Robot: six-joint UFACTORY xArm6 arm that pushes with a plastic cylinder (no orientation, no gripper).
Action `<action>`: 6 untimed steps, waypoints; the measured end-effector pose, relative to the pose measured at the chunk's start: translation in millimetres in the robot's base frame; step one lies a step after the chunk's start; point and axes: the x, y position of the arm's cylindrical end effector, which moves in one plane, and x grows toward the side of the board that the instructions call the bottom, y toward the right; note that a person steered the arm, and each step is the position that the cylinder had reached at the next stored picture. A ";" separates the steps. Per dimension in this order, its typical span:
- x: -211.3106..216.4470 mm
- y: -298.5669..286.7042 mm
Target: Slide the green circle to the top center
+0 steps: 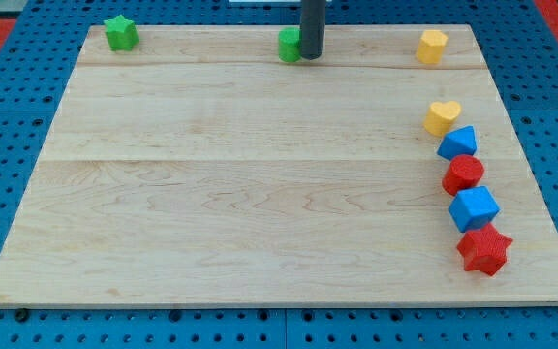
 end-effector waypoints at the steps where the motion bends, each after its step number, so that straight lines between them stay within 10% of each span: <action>1: -2.0 -18.2; 6: -3.1 -60.0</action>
